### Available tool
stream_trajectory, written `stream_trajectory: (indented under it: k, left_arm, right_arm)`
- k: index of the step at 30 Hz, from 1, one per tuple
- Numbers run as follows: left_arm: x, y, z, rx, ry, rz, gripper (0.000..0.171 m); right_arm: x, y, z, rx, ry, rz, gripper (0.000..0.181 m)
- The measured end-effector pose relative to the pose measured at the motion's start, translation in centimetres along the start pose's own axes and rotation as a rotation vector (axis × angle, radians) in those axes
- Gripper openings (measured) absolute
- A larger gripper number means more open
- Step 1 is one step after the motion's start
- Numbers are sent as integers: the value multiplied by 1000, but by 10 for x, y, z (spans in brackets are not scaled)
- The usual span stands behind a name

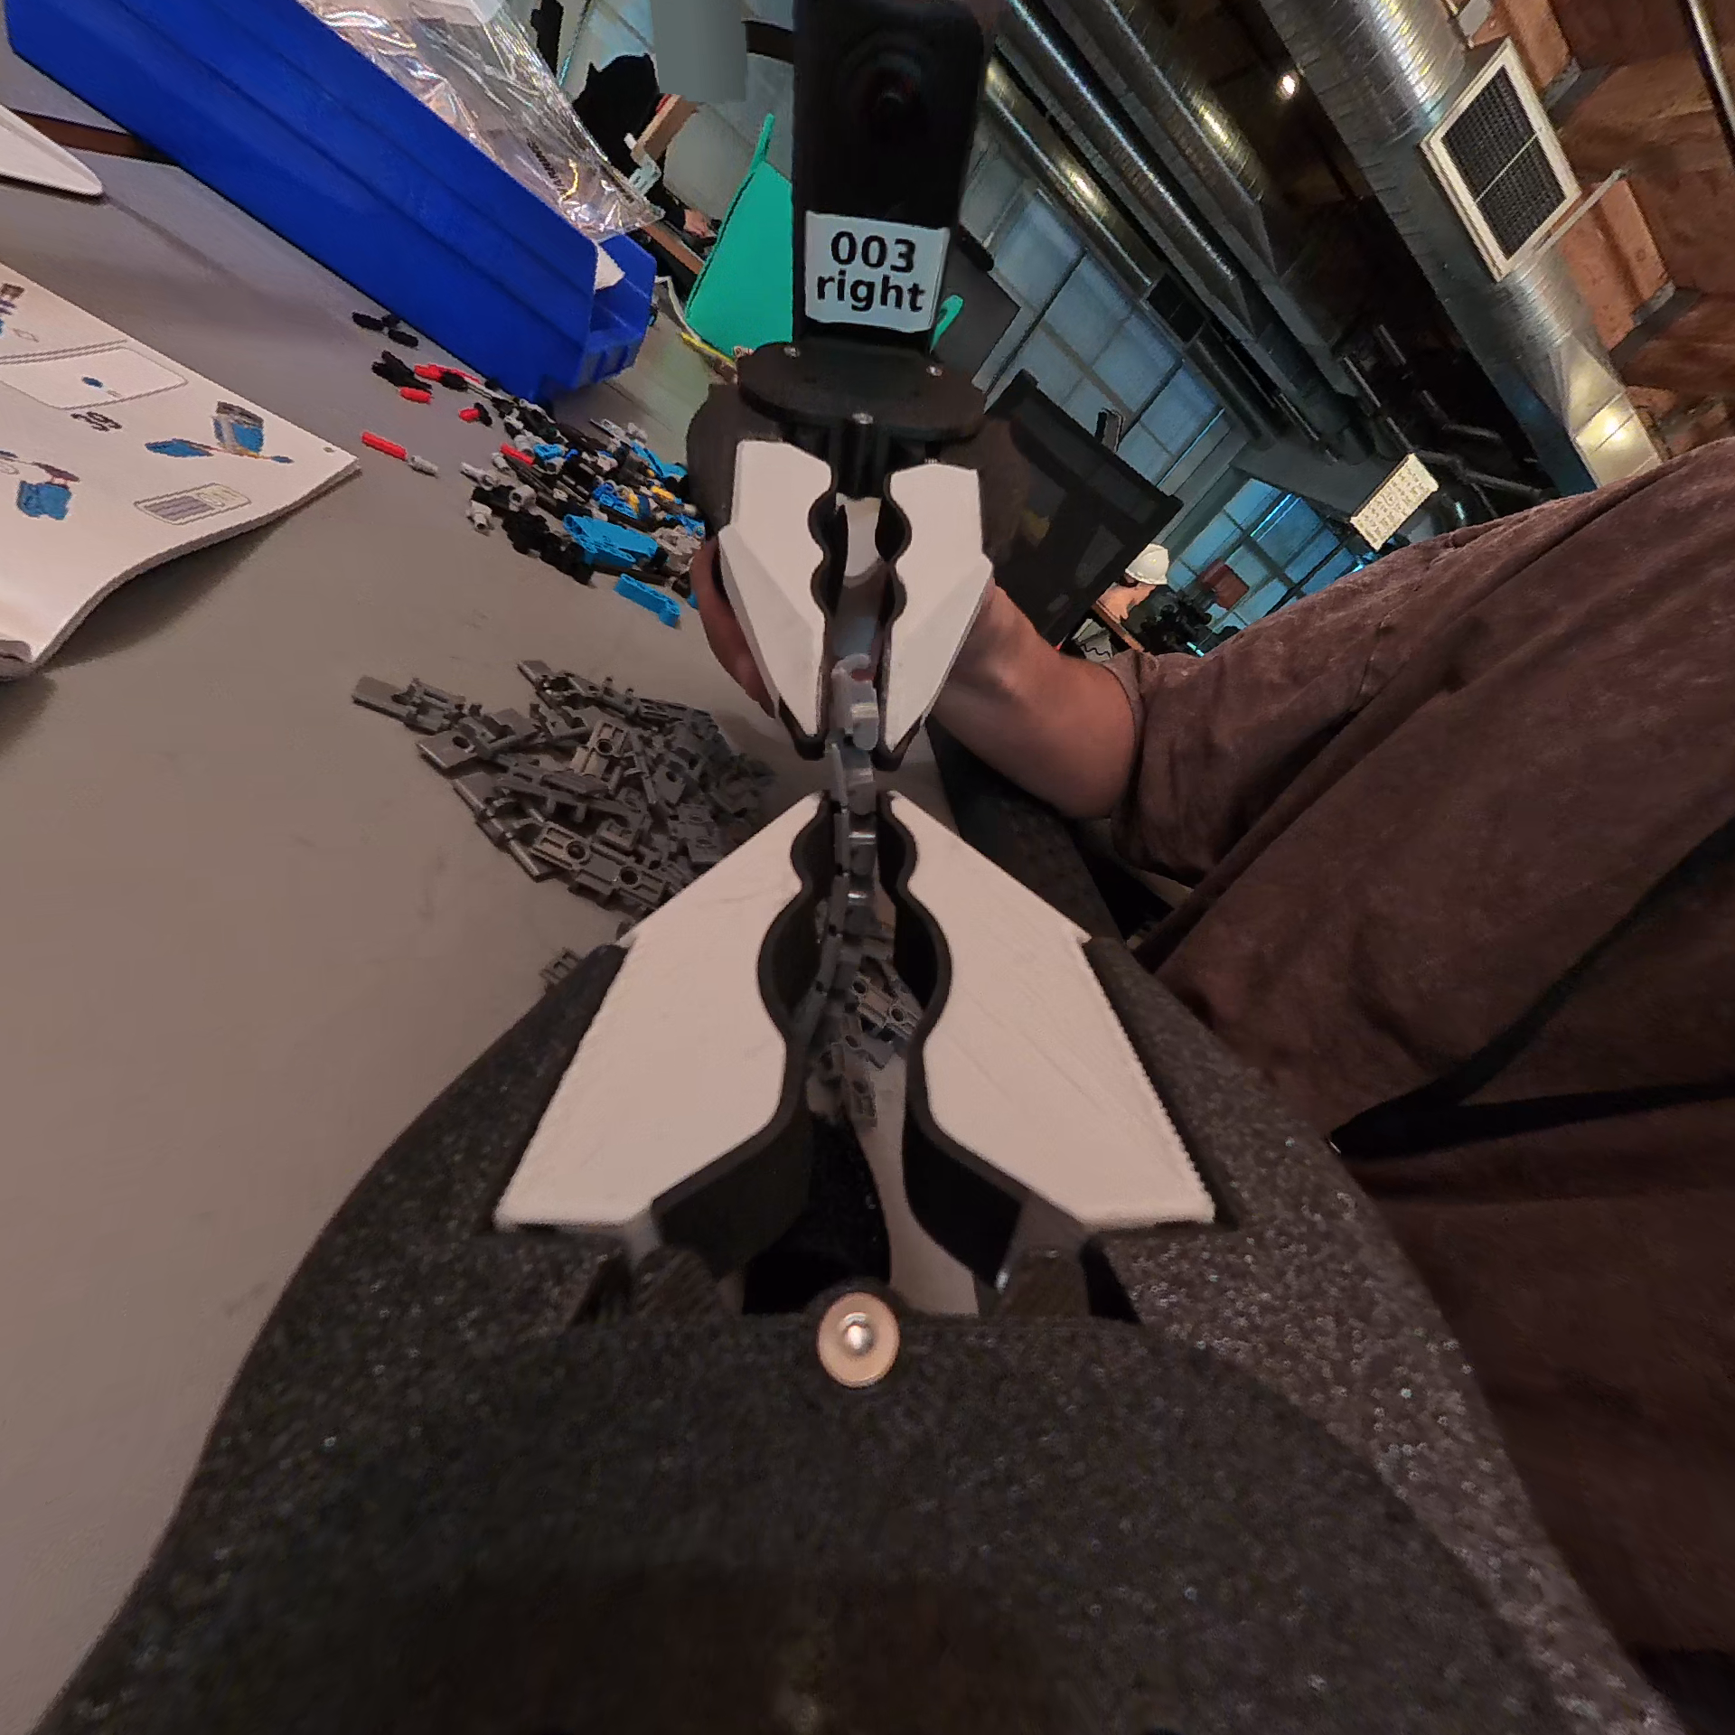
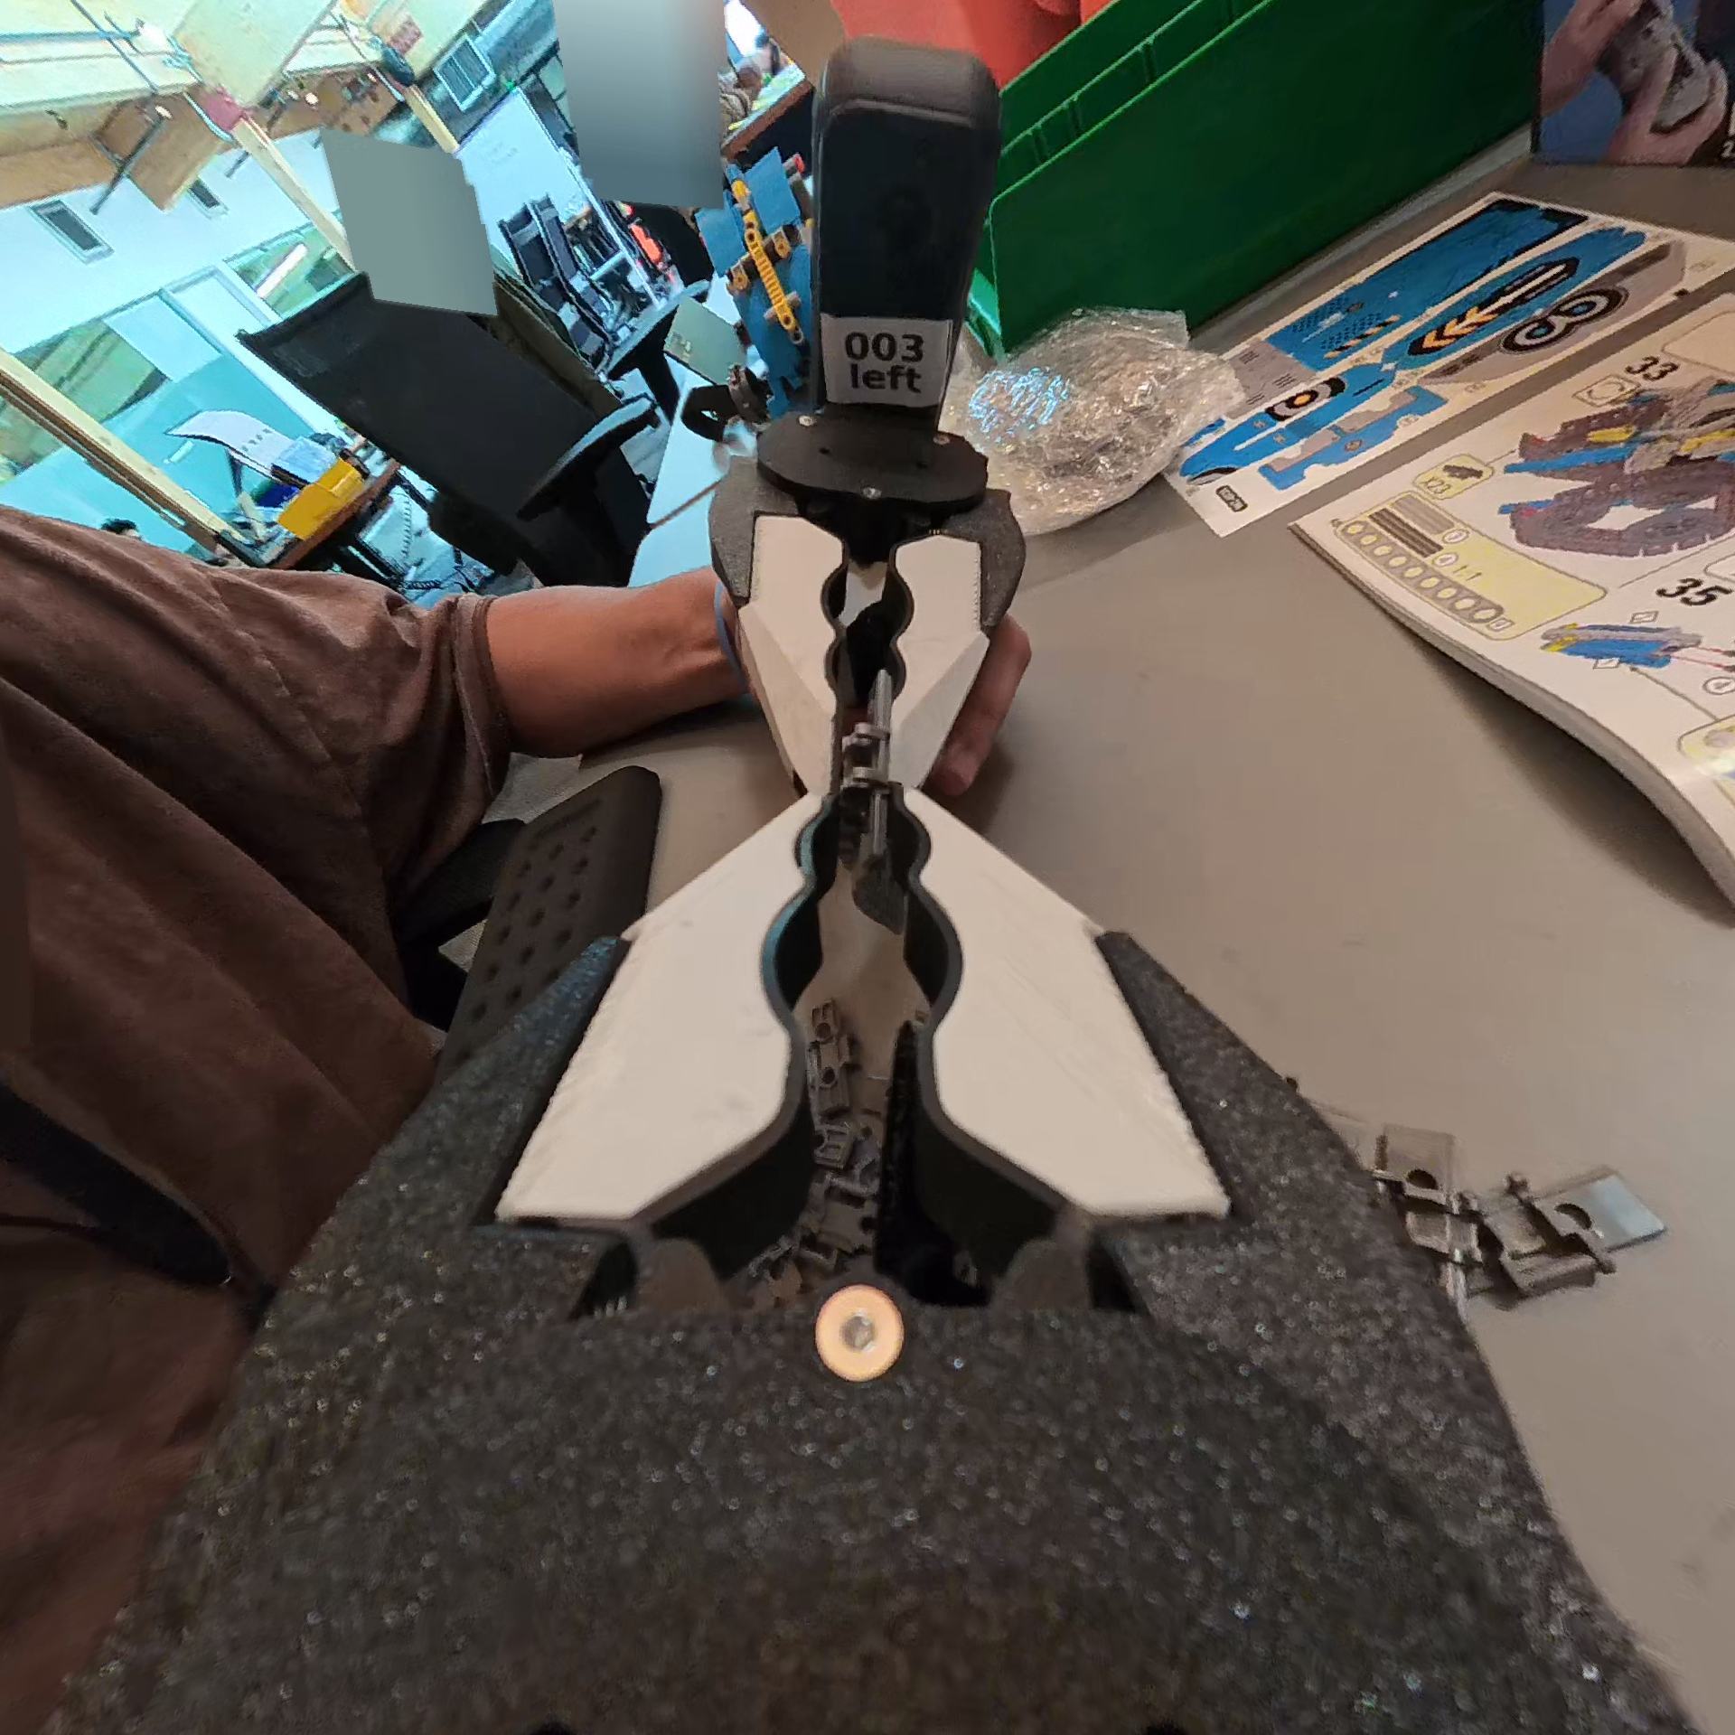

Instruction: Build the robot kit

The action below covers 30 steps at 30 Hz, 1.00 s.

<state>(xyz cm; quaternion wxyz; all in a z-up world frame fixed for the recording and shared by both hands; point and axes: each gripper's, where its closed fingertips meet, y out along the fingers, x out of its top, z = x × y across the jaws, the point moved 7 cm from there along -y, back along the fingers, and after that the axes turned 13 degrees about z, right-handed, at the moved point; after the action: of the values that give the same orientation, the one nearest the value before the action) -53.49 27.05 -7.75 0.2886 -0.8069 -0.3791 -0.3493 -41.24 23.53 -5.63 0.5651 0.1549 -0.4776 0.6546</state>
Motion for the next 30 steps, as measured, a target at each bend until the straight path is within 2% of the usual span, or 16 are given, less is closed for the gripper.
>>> stream_trajectory:
  k: [3,8,13,22,30]
  left_arm:
    - [0,0,-2,18,28,-6,7]
    - [-1,5,-8,62,112,8,7]
    - [0,7,-14,99,171,-7,6]
    - [5,8,-10,94,102,-50,11]
    - [8,0,-5,41,35,-101,16]
  right_arm:
    - [-1,0,-1,31,29,-23,10]
    - [-6,-1,-3,172,127,-38,9]
    - [-7,-3,-1,214,158,-54,7]
    - [-1,-9,4,54,44,-33,8]
    - [-2,-10,2,6,11,-12,8]
